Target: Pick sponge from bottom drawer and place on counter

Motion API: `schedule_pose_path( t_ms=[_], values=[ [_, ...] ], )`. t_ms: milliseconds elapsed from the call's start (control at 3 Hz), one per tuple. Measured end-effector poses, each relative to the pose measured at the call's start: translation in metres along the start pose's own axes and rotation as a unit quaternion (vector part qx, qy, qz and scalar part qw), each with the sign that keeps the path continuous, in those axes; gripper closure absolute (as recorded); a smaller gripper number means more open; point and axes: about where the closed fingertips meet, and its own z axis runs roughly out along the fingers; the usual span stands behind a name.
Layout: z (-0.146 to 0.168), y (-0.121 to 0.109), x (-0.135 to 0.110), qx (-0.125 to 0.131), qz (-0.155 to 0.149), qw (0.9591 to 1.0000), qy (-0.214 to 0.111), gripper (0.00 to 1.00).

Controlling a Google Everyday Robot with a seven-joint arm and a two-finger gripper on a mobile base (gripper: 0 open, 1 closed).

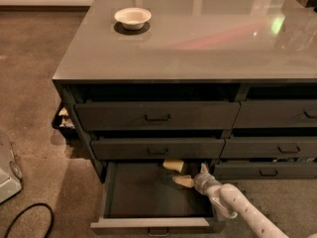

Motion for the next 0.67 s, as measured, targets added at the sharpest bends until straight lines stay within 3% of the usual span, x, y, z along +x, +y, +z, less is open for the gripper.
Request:
schedule_pose_path(
  t_ms=[667],
  values=[
    [0.047, -0.02, 0.024, 0.026, -0.04, 0.9982, 0.035, 0.0]
  ],
)
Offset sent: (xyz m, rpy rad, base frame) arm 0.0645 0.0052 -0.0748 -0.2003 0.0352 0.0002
